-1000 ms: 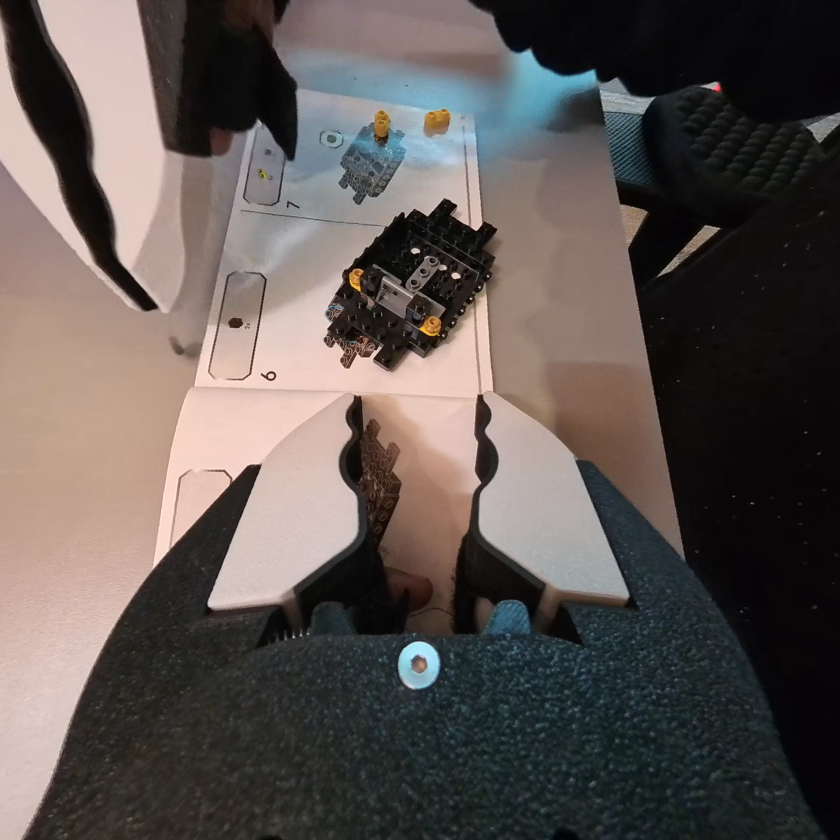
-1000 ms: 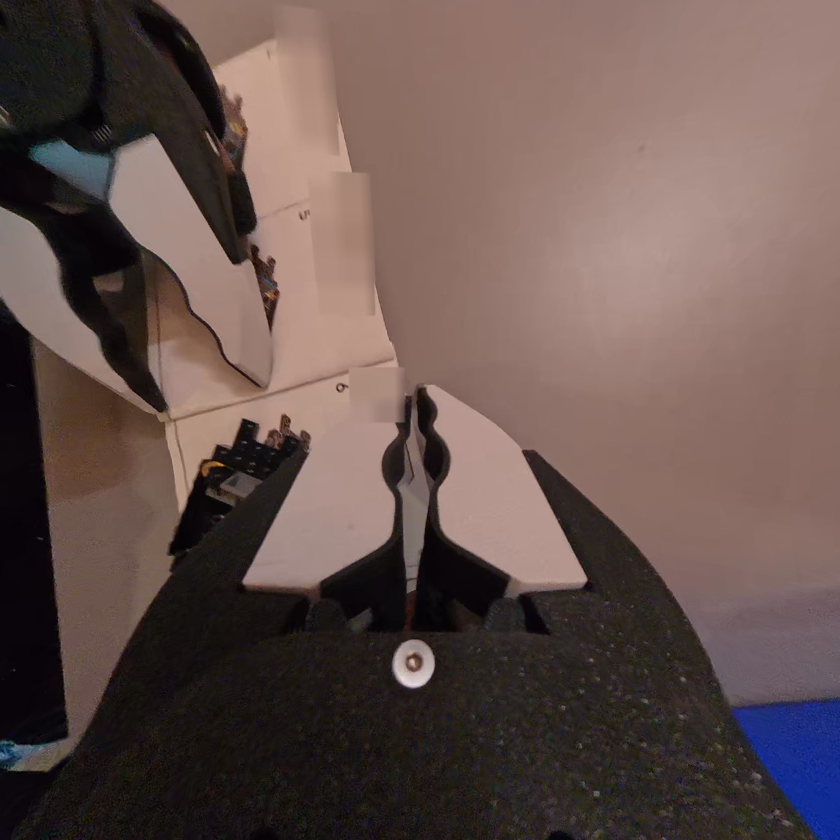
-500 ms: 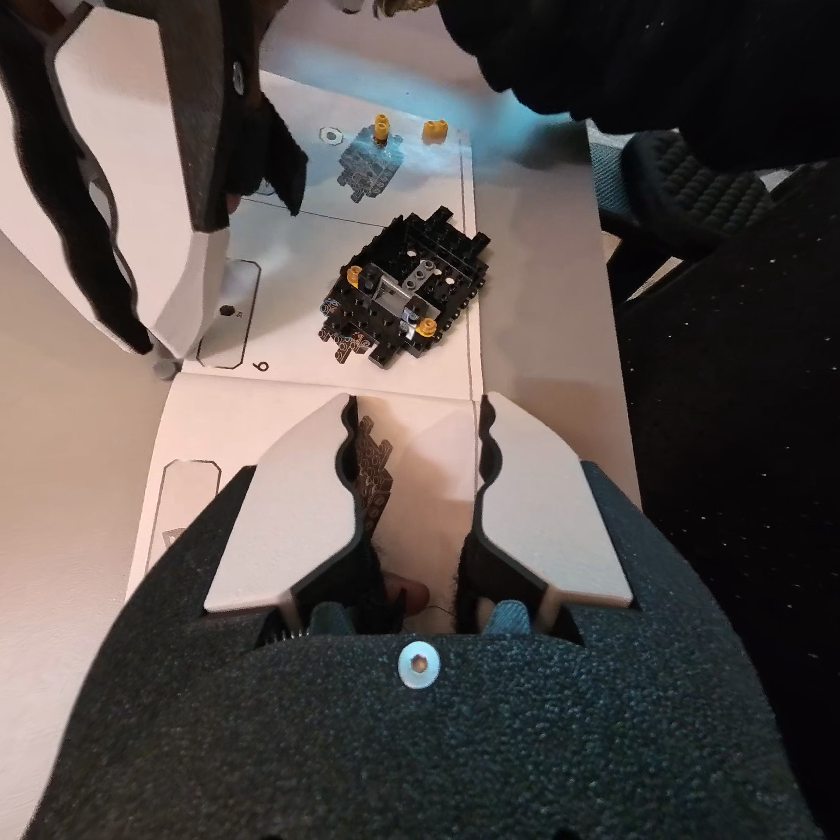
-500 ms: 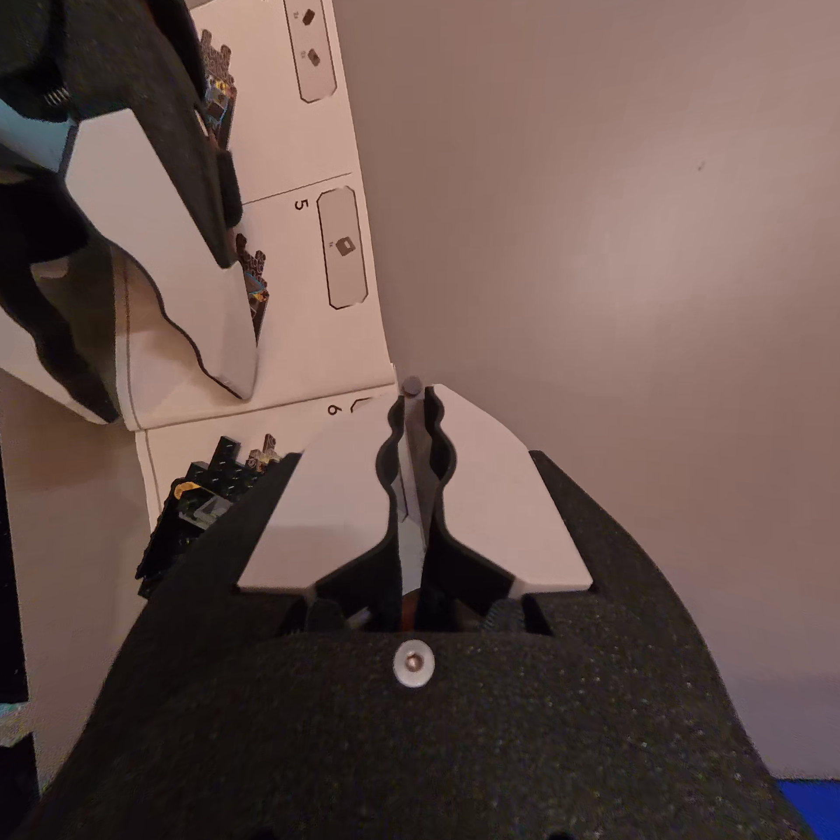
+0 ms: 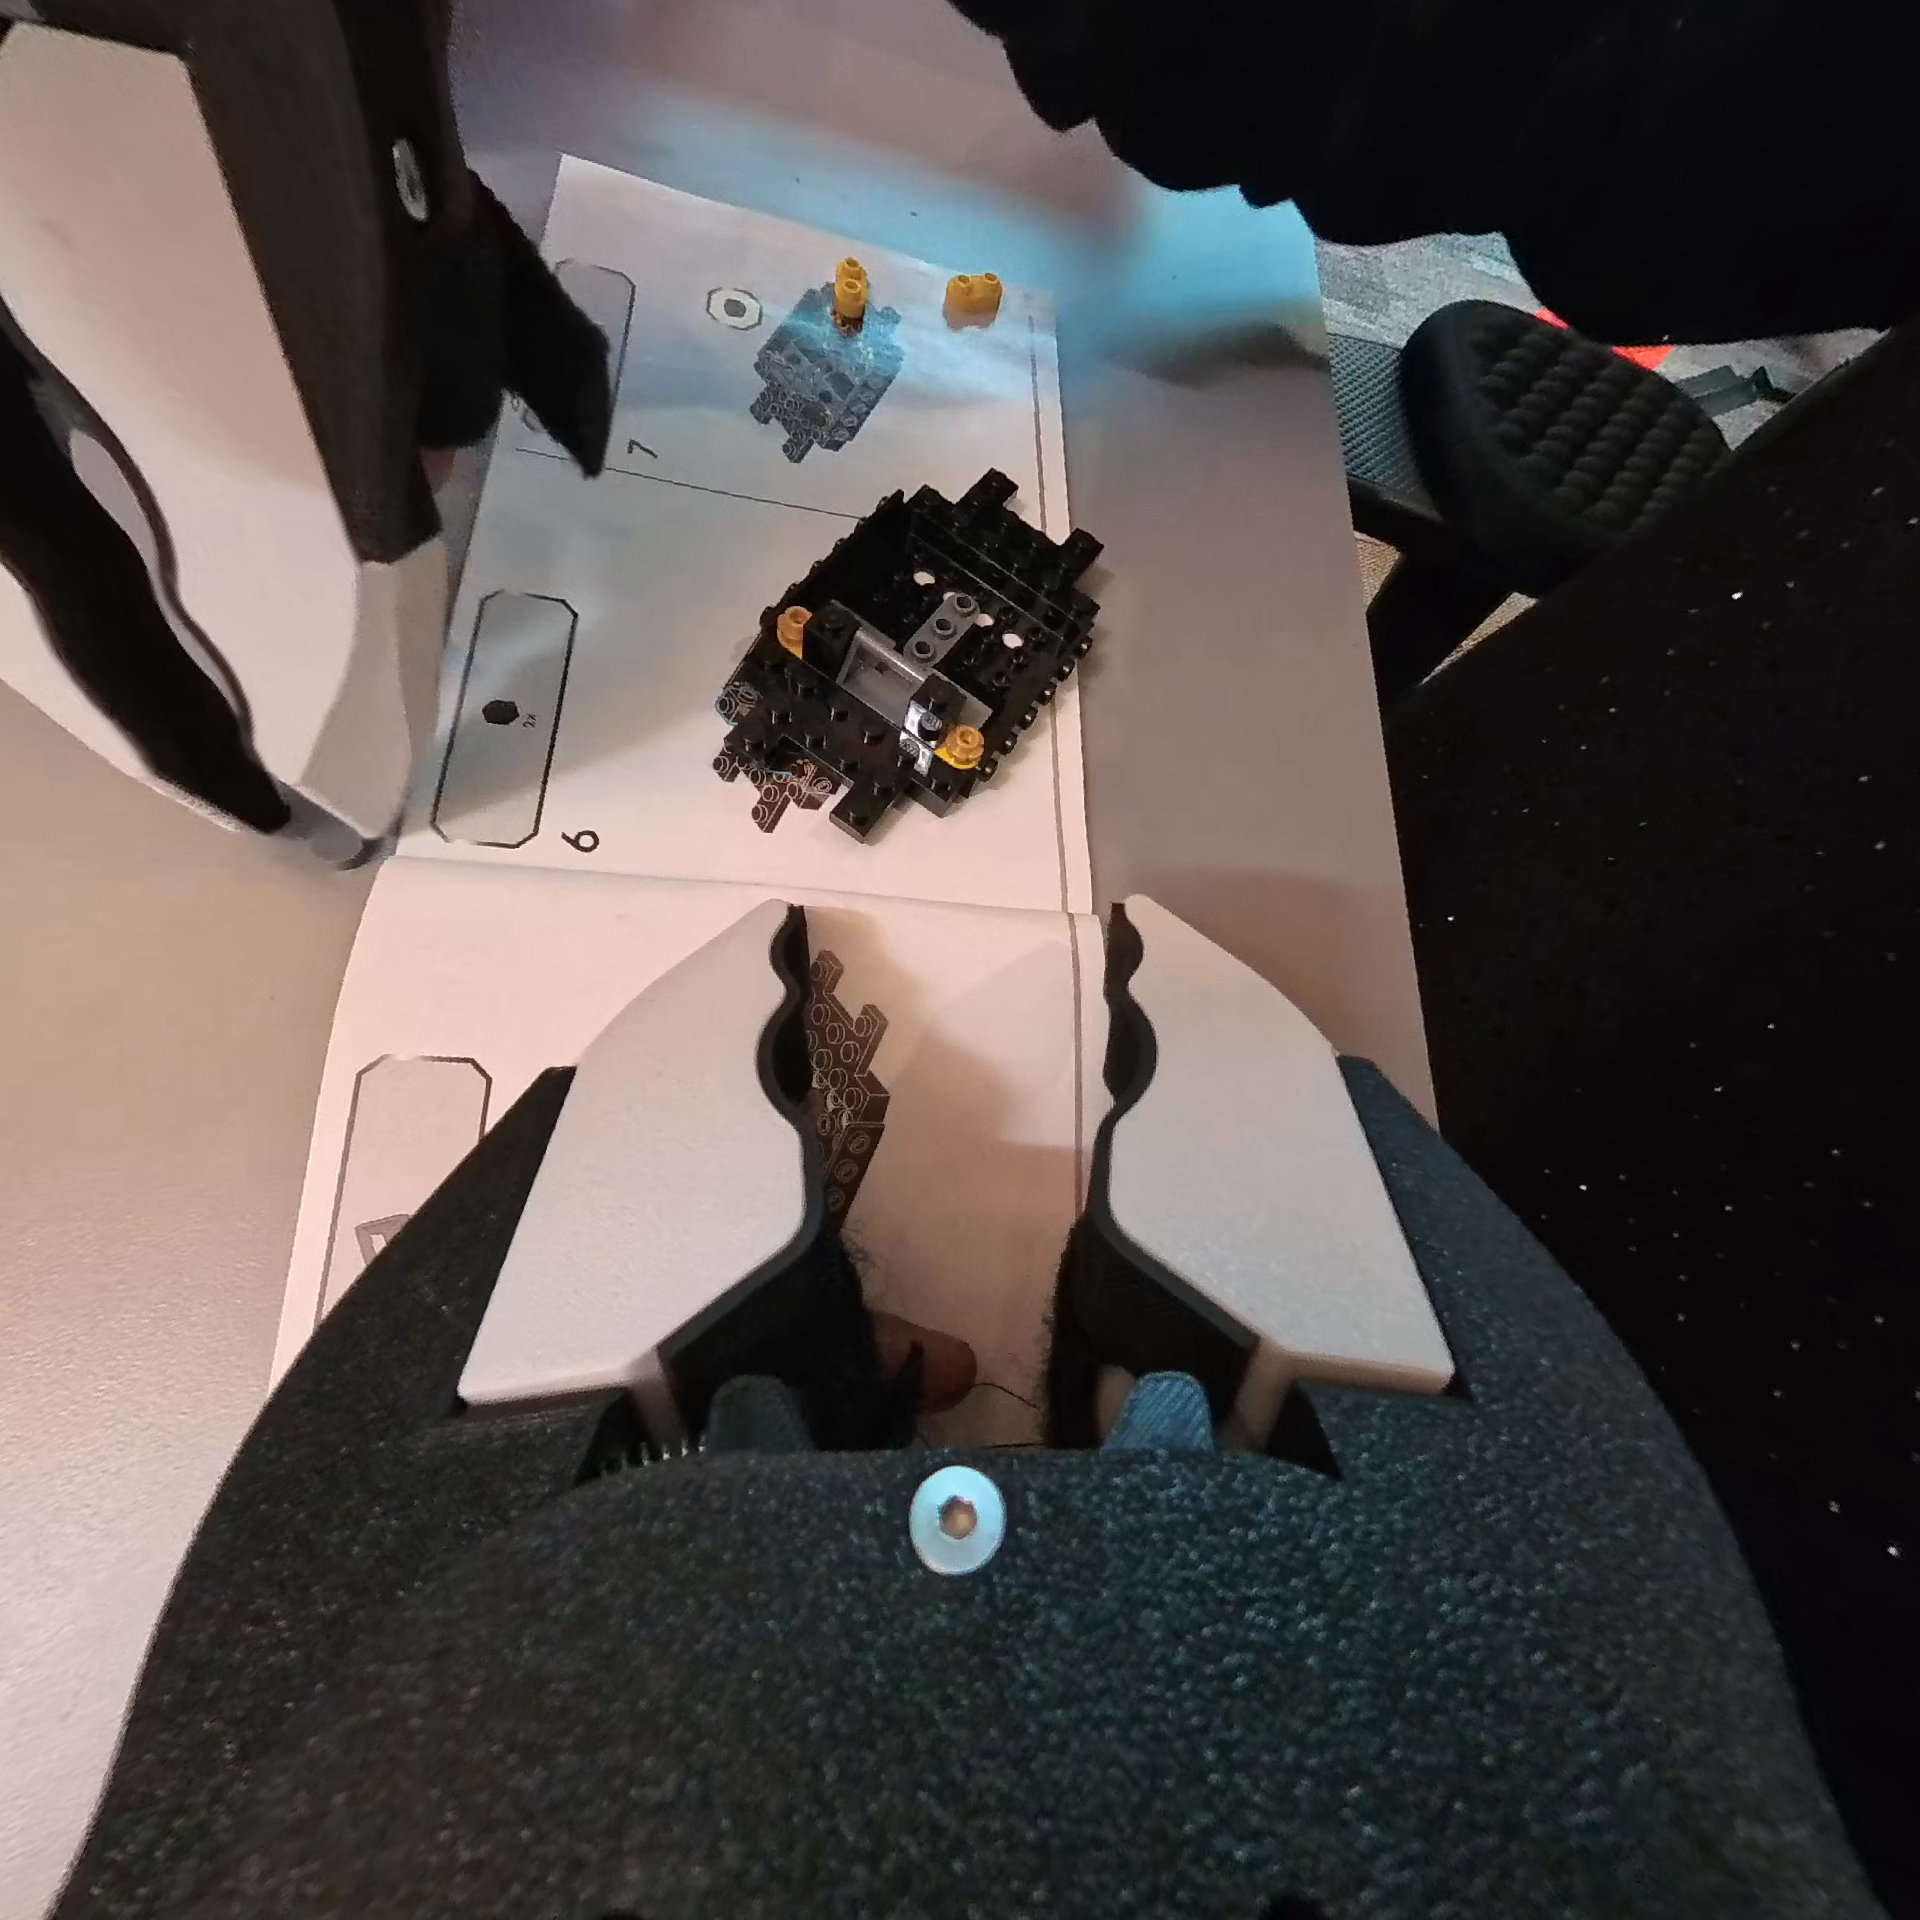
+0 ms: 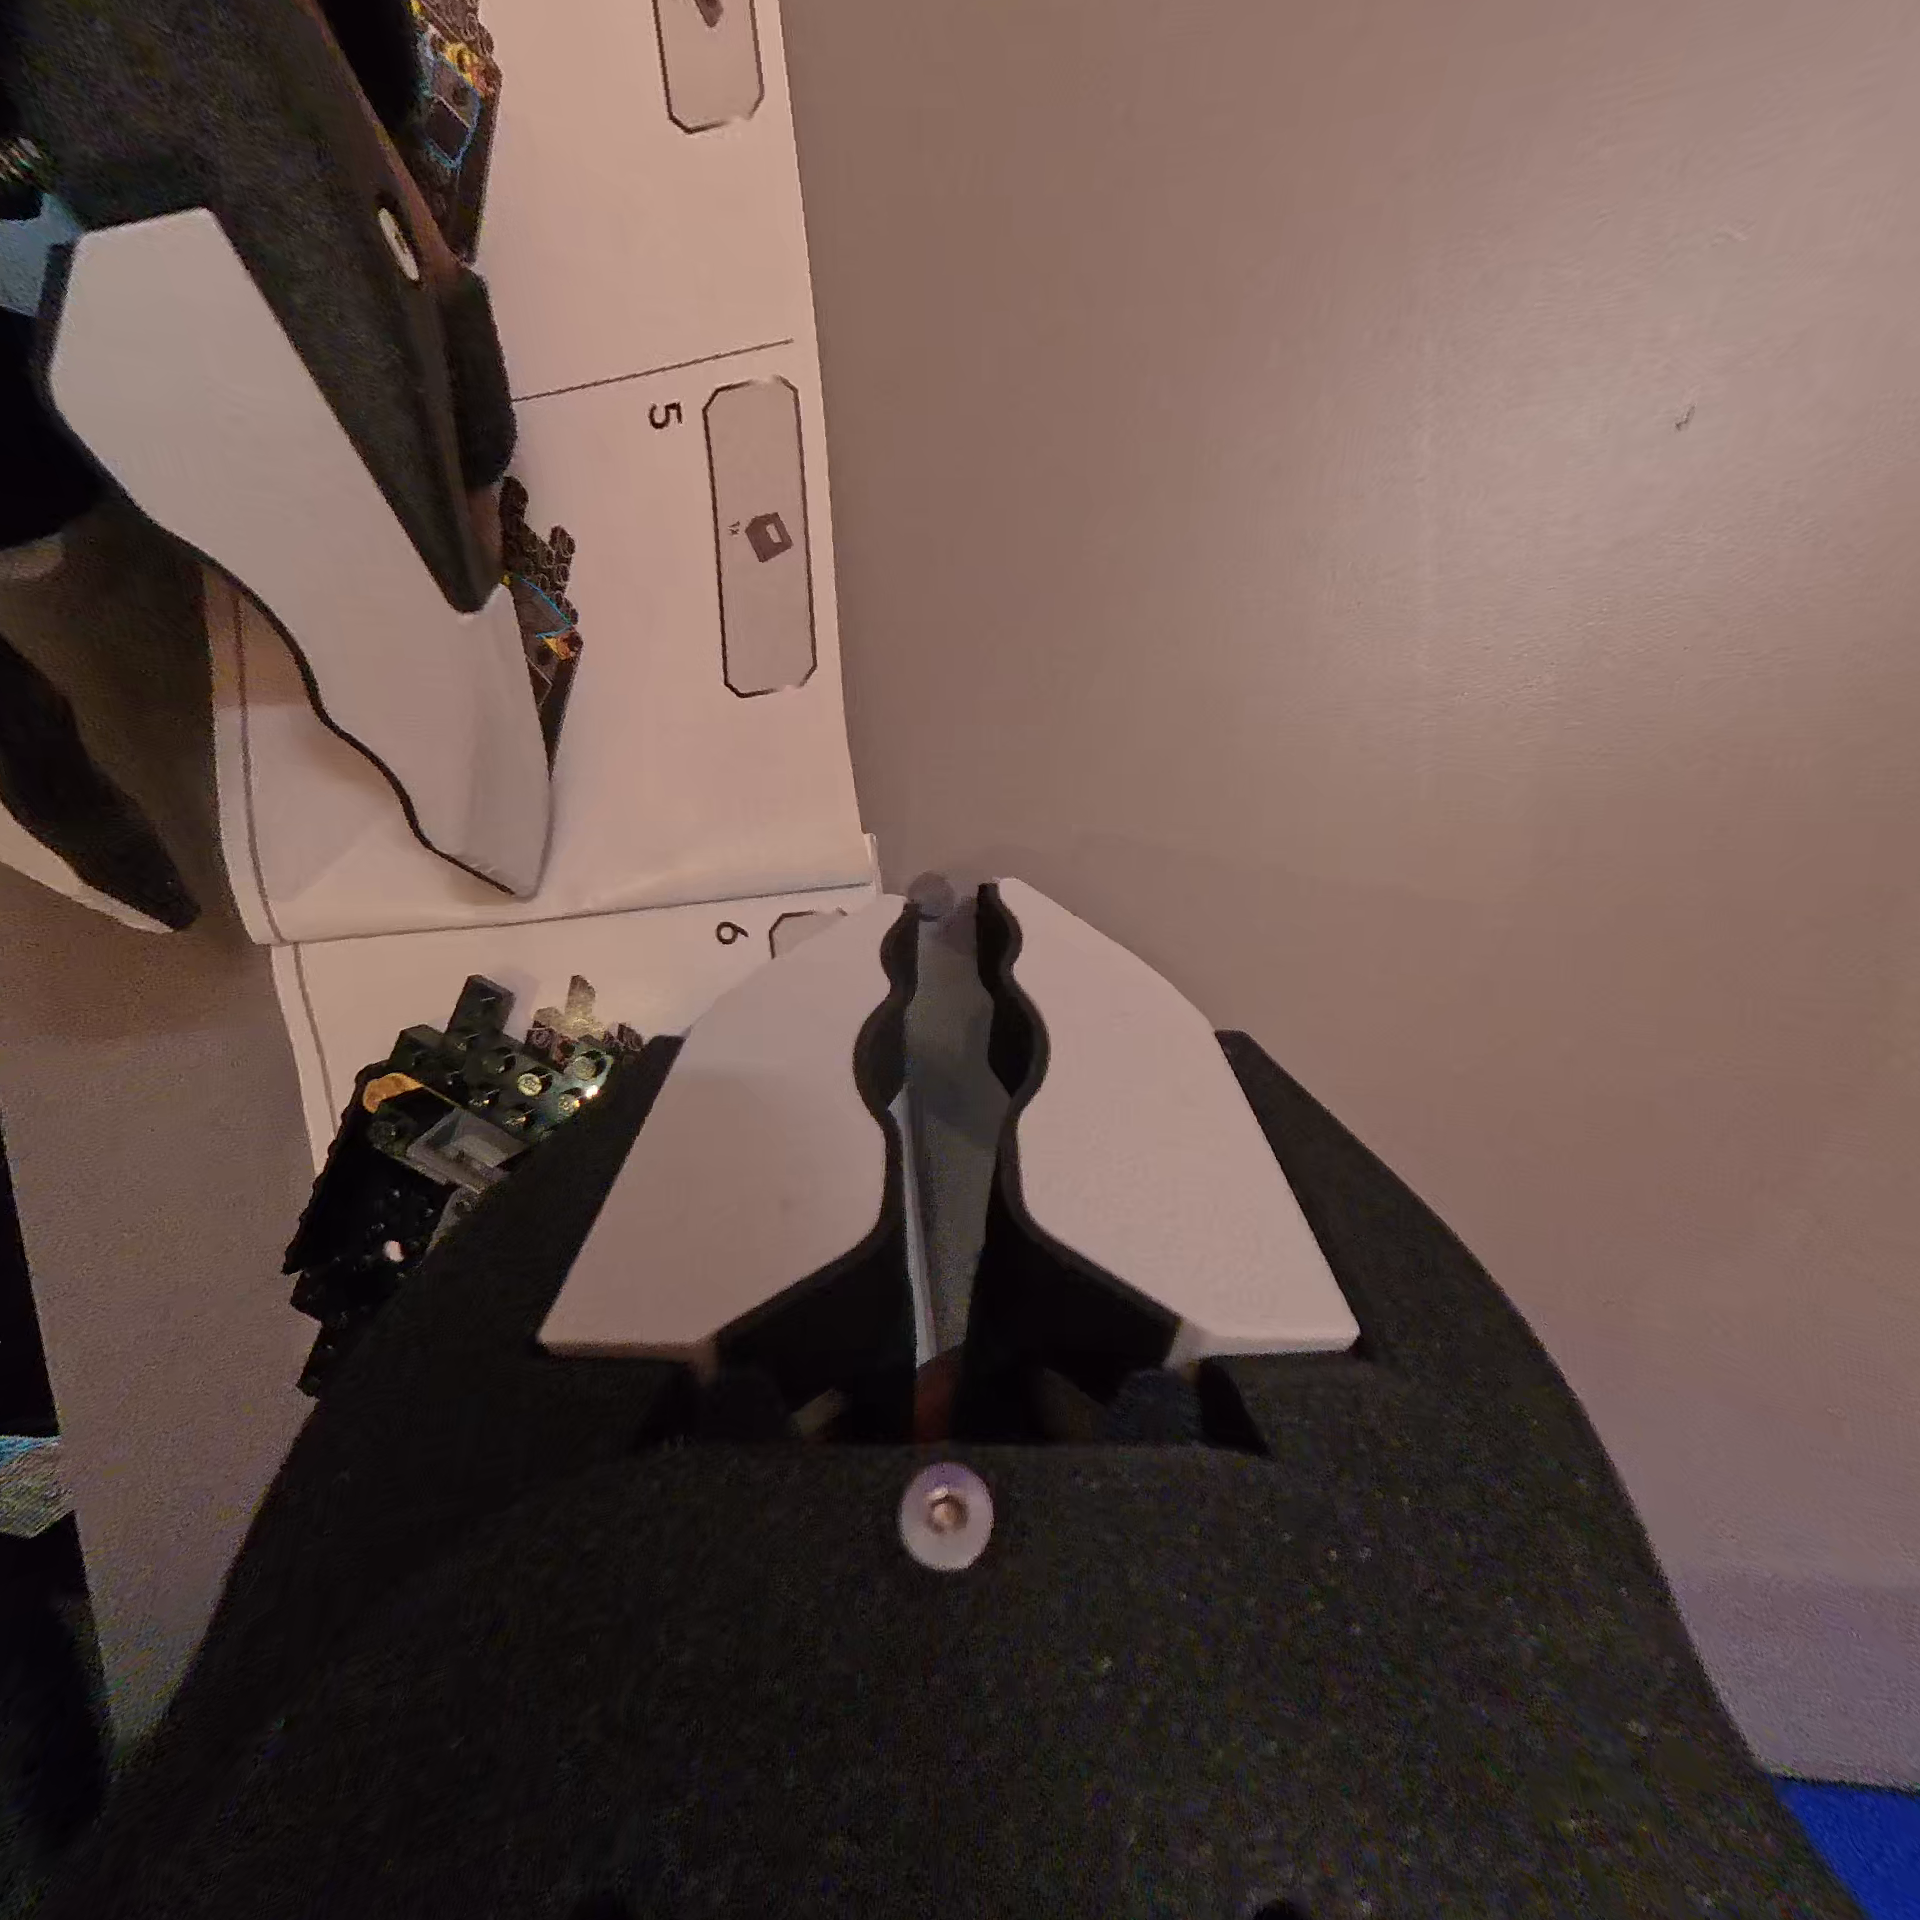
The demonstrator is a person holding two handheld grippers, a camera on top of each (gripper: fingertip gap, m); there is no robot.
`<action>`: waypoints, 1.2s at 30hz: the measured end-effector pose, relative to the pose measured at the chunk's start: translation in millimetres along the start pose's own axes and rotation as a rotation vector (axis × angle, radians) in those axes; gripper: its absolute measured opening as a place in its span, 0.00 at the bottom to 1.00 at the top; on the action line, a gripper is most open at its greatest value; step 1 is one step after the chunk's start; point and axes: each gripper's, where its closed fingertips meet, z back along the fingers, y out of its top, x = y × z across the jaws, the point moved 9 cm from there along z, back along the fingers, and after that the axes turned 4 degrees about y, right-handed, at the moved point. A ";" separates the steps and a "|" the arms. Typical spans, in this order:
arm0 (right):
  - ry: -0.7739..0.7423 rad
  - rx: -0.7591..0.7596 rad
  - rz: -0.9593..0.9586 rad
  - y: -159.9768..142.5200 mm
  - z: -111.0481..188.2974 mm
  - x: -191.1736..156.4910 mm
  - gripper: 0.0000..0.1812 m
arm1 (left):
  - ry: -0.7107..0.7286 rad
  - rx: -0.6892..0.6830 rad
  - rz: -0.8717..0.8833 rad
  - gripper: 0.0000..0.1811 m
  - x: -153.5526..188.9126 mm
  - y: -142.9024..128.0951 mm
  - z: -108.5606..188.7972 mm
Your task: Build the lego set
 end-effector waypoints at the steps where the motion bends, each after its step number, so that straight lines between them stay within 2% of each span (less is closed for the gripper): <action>1: 0.004 -0.004 0.000 0.0 -0.6 -0.4 0.06 | 0.000 0.000 0.000 0.30 0.1 0.0 0.0; 11: -0.020 -0.042 0.051 4.7 -3.0 -0.2 0.08 | -0.007 0.002 0.006 0.30 -0.4 0.0 -0.2; 25: -0.013 -0.082 0.104 8.7 -4.5 -0.8 0.04 | -0.012 0.006 0.013 0.30 -1.4 0.0 0.0; 30: -0.096 0.085 0.001 -13.0 30.5 -22.7 0.04 | -0.003 0.004 0.008 0.30 -1.2 0.1 -0.2; 33: -0.181 0.163 -0.103 -44.5 55.8 -52.4 0.04 | 0.008 -0.001 -0.009 0.29 -0.5 0.3 -0.2; 36: -0.231 0.232 -0.206 -77.3 66.3 -88.6 0.04 | 0.026 -0.017 -0.042 0.29 0.7 1.2 -0.5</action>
